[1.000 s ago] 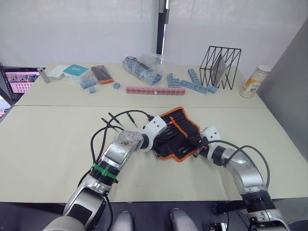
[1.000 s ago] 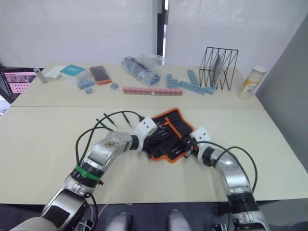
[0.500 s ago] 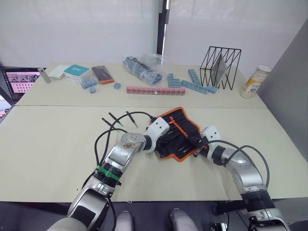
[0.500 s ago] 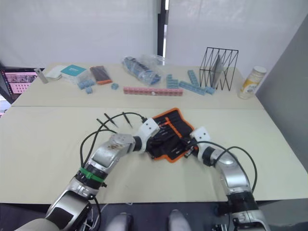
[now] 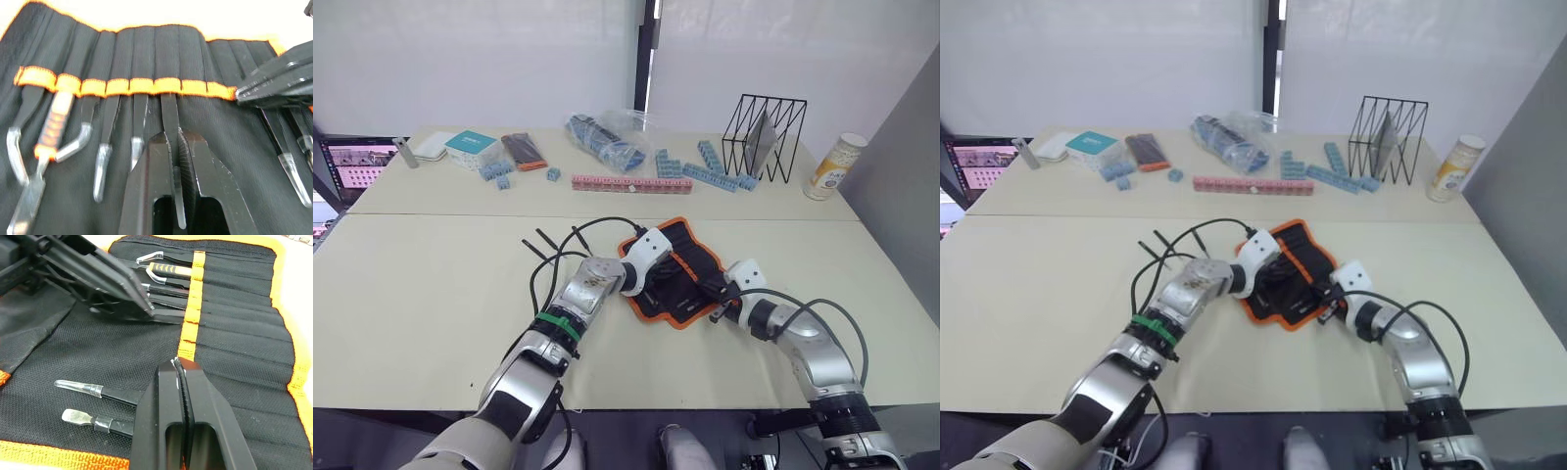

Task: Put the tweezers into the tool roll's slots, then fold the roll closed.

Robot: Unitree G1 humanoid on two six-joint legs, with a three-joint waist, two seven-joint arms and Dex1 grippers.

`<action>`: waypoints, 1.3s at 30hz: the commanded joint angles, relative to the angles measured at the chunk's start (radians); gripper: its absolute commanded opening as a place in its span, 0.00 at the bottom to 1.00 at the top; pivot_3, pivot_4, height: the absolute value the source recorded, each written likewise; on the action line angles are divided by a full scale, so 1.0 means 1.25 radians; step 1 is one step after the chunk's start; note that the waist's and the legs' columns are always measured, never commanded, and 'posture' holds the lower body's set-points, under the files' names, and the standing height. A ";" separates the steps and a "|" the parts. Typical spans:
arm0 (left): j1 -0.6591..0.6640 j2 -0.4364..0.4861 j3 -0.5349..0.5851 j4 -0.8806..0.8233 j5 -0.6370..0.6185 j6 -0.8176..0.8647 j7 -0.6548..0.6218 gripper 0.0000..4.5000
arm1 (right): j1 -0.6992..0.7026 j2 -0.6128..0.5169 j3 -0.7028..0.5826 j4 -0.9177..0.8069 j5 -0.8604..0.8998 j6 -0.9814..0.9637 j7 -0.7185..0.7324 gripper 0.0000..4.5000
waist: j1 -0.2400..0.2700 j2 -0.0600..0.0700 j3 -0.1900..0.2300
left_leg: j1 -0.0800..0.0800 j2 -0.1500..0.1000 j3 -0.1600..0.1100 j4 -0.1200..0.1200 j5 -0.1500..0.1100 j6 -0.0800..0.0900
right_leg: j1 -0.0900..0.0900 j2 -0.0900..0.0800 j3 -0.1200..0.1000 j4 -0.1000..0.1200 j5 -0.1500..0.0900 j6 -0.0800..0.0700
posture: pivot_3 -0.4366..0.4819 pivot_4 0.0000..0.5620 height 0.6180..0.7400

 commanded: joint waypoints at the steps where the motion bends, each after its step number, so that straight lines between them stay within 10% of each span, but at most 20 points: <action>1: -0.058 -0.015 -0.009 0.067 0.033 -0.090 -0.038 0.00 | 0.019 -0.012 -0.009 -0.001 -0.009 0.019 -0.009 0.00 | 0.001 0.000 0.000 | 0.000 0.000 0.000 0.000 0.000 0.000 | 0.000 0.000 0.000 0.000 0.000 0.000 | 0.48 0.27 0.97; 8: -0.103 -0.034 0.021 0.174 0.062 -0.153 -0.028 0.00 | 0.026 -0.013 -0.012 -0.008 -0.007 0.020 -0.017 0.00 | 0.002 0.000 0.000 | -0.001 0.000 0.000 0.000 0.000 0.000 | 0.000 0.000 0.000 0.000 0.000 0.001 | 0.48 0.27 0.97; 21: 0.053 0.092 0.204 -0.204 -0.112 0.124 -0.091 0.99 | 0.007 -0.017 -0.024 0.027 0.001 0.013 -0.010 0.00 | -0.016 0.000 0.000 | 0.000 0.000 -0.001 -0.001 0.000 0.000 | -0.001 0.000 0.000 0.002 0.000 0.000 | 0.48 0.27 0.97; 39: 0.482 0.290 0.600 -0.652 -0.205 0.150 0.175 1.00 | -0.043 0.006 -0.001 0.103 -0.004 -0.004 0.039 0.00 | -0.024 0.000 0.000 | 0.006 0.002 0.001 -0.002 0.000 0.000 | 0.002 0.000 0.000 0.002 0.000 -0.001 | 0.48 0.27 0.97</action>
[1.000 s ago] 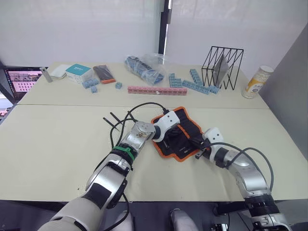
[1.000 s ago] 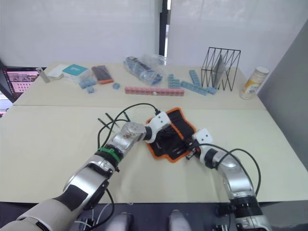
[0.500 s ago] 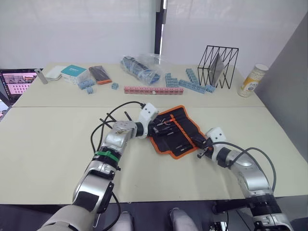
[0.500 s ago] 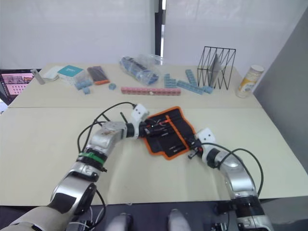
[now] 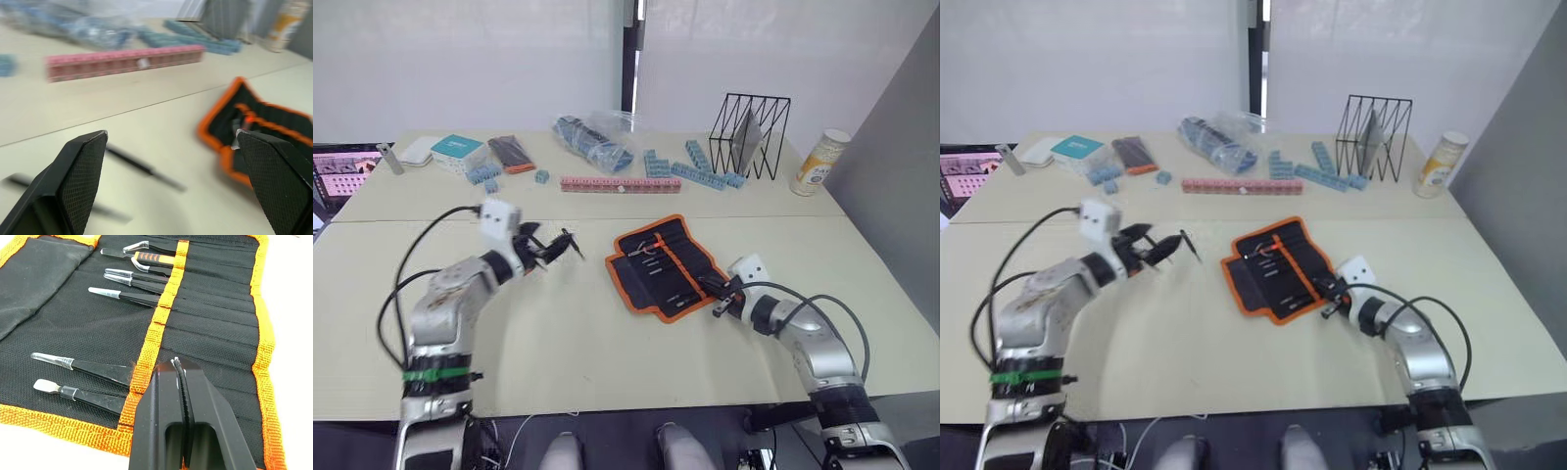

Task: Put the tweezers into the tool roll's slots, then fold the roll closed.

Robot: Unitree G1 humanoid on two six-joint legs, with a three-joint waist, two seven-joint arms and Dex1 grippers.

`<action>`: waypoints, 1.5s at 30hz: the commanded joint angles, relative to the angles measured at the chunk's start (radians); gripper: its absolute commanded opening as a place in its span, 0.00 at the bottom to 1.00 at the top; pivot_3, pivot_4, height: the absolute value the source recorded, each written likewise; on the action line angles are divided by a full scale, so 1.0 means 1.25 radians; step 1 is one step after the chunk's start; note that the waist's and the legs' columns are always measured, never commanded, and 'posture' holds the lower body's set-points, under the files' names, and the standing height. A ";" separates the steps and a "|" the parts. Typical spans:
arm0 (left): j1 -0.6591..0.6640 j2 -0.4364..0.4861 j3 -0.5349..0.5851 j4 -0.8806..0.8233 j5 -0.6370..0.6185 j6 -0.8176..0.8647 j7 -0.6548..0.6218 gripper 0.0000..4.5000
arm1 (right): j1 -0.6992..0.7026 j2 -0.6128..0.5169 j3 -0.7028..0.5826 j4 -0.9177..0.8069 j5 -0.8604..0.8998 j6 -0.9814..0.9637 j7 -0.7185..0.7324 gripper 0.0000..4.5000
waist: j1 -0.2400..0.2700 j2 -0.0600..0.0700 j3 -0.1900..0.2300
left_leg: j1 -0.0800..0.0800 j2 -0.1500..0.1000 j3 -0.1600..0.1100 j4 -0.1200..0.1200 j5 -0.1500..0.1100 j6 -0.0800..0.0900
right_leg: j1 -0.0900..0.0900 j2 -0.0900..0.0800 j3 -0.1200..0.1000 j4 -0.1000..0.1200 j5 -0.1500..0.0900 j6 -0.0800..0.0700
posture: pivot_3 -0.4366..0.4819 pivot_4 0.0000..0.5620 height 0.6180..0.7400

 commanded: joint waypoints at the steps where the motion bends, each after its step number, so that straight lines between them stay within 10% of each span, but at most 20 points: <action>1: 0.083 0.010 0.078 -0.079 0.006 -0.055 0.064 1.00 | -0.001 0.005 0.013 0.035 -0.008 -0.002 0.012 0.00 | 0.002 0.000 0.000 | 0.000 0.000 0.000 0.000 0.000 0.000 | 0.000 0.000 0.000 0.000 0.000 0.000 | 0.48 0.27 0.97; 20: 0.408 -0.106 0.156 -0.207 0.063 -0.195 0.285 1.00 | -0.049 0.033 0.040 0.117 -0.018 -0.031 0.052 0.00 | -0.001 -0.003 0.000 | 0.008 0.001 0.001 0.000 0.000 -0.001 | 0.008 0.000 -0.001 -0.003 -0.004 -0.008 | 0.48 0.27 0.97; 32: 0.209 -0.112 0.039 -0.186 0.059 -0.123 0.333 1.00 | -0.036 0.026 0.036 0.096 -0.018 -0.025 0.055 0.00 | 0.000 -0.003 0.000 | 0.008 0.001 0.001 0.000 0.000 0.000 | 0.009 0.000 -0.001 -0.004 -0.005 -0.009 | 0.48 0.27 0.97; 45: -0.050 -0.288 -0.085 -0.052 0.183 0.073 0.621 1.00 | 0.003 0.004 0.022 0.014 -0.012 0.018 0.037 0.00 | 0.002 -0.003 0.000 | 0.007 0.000 -0.001 -0.004 -0.001 -0.001 | 0.009 0.001 -0.001 -0.004 -0.002 -0.001 | 0.48 0.27 0.97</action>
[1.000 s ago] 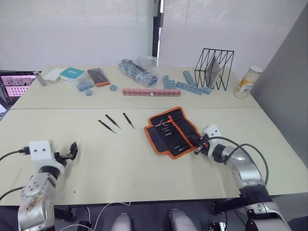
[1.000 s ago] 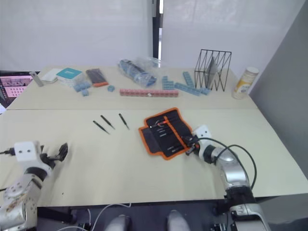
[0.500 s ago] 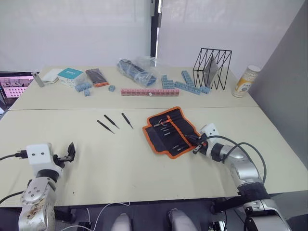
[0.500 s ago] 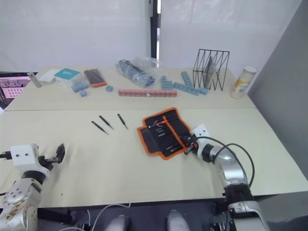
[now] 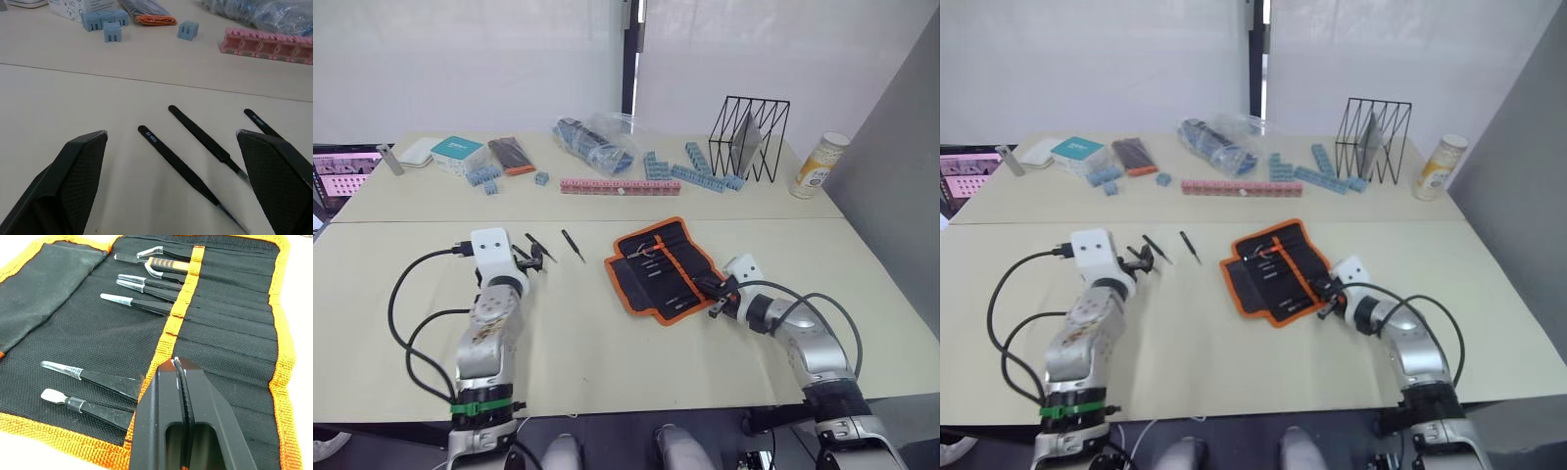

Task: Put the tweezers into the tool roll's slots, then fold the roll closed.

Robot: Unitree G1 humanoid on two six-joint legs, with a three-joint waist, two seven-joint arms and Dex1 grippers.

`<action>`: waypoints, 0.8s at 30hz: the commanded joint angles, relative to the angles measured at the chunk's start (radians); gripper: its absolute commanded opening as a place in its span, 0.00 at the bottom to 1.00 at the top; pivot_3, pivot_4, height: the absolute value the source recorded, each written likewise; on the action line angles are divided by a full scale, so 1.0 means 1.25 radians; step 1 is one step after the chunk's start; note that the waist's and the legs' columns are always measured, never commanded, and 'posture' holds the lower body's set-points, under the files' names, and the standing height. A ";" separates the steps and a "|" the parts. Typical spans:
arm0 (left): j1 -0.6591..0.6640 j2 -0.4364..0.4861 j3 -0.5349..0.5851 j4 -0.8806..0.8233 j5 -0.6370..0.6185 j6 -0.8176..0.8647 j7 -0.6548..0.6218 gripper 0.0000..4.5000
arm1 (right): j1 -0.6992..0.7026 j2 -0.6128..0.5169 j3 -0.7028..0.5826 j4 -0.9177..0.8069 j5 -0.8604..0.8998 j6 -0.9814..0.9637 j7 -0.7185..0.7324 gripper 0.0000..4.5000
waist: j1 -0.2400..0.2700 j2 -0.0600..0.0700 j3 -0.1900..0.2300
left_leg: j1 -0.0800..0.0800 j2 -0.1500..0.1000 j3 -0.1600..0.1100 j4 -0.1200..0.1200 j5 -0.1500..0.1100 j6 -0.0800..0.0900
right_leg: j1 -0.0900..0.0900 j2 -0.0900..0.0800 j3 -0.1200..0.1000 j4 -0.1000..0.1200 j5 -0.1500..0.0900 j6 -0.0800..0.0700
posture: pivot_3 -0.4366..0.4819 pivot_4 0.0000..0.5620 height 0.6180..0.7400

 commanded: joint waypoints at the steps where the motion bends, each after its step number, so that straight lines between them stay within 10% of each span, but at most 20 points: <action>1: -0.035 -0.034 -0.002 0.008 0.024 0.044 0.066 1.00 | 0.022 -0.006 0.012 -0.014 -0.007 0.028 0.002 0.00 | 0.001 0.000 0.000 | 0.000 0.000 0.000 0.000 0.000 0.000 | 0.000 0.000 0.000 0.000 0.000 0.000 | 0.48 0.27 0.97; 8: -0.107 -0.097 0.000 0.117 0.031 0.053 0.135 1.00 | 0.038 -0.011 0.011 -0.039 -0.005 0.044 -0.005 0.00 | 0.003 0.000 0.000 | 0.000 -0.001 0.000 0.000 0.000 0.000 | 0.000 0.000 0.000 0.000 0.000 0.000 | 0.48 0.27 0.97; 12: -0.116 -0.104 0.002 0.133 0.030 0.068 0.144 0.75 | 0.041 -0.015 0.012 -0.050 -0.007 0.053 -0.007 0.00 | 0.002 0.000 0.000 | 0.000 -0.001 0.000 0.000 0.000 0.000 | 0.000 0.000 0.000 -0.001 0.000 0.000 | 0.48 0.27 0.97; 24: -0.138 -0.110 0.041 0.153 0.022 0.088 0.193 0.70 | 0.041 -0.022 0.010 -0.053 -0.009 0.056 -0.012 0.00 | 0.002 0.000 0.000 | 0.000 -0.001 0.000 0.000 0.000 0.000 | 0.000 0.000 0.000 -0.001 0.000 0.000 | 0.48 0.27 0.97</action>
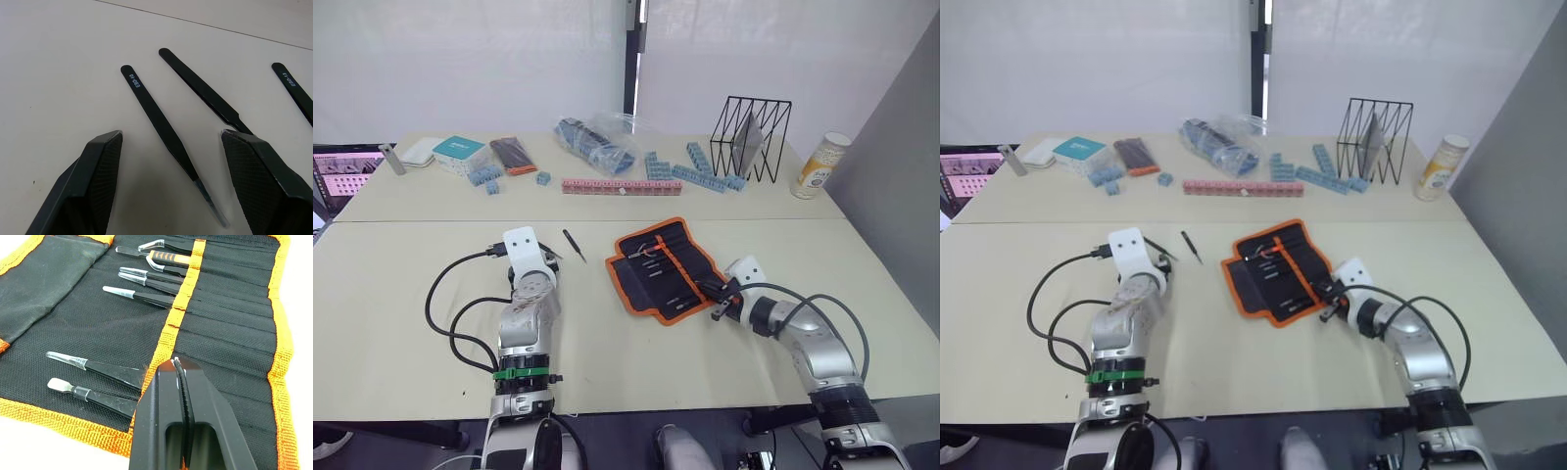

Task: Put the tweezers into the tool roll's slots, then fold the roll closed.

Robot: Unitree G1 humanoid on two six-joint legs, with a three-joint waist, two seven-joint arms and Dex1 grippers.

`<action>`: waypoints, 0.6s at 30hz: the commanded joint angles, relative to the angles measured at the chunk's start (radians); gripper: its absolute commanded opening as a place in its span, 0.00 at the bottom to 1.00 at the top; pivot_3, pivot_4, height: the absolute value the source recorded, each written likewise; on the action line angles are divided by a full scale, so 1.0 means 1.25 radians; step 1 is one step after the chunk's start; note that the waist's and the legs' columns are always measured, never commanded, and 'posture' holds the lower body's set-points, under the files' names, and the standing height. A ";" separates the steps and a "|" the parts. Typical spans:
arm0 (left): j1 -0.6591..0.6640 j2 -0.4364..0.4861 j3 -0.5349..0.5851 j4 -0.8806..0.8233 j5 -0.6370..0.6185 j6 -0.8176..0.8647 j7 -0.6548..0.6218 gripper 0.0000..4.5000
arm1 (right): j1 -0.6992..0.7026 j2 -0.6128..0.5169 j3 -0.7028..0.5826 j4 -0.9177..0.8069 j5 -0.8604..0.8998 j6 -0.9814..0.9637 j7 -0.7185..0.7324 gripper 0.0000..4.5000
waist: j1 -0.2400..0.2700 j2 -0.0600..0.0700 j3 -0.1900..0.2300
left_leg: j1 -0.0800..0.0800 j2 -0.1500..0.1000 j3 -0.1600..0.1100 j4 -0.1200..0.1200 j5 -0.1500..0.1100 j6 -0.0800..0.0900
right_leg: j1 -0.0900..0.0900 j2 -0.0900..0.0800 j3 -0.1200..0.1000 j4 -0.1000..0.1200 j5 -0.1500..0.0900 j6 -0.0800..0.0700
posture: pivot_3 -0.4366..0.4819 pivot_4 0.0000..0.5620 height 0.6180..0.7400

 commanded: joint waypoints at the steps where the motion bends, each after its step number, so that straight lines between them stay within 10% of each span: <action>1: -0.011 -0.006 0.025 0.009 -0.003 0.015 0.023 0.64 | 0.016 -0.005 0.012 -0.003 -0.011 0.018 -0.001 0.00 | 0.000 0.000 0.000 | 0.000 0.000 0.000 0.000 0.000 0.000 | 0.000 0.000 0.000 0.000 0.000 0.000 | 0.48 0.27 0.97; 10: -0.022 0.024 0.058 0.027 -0.005 0.011 0.030 0.01 | 0.021 -0.003 0.020 -0.006 -0.013 0.024 -0.003 0.00 | -0.002 0.000 0.000 | 0.000 0.000 0.000 0.000 0.000 0.000 | 0.000 0.000 0.000 0.000 0.000 0.000 | 0.48 0.27 0.97; 18: -0.005 0.116 0.076 0.020 0.014 -0.030 0.021 0.01 | 0.012 -0.005 0.028 0.001 -0.013 0.025 0.005 0.00 | -0.007 0.000 0.000 | 0.000 0.000 0.000 -0.001 0.000 0.000 | 0.000 0.000 0.000 0.000 0.000 0.000 | 0.48 0.27 0.97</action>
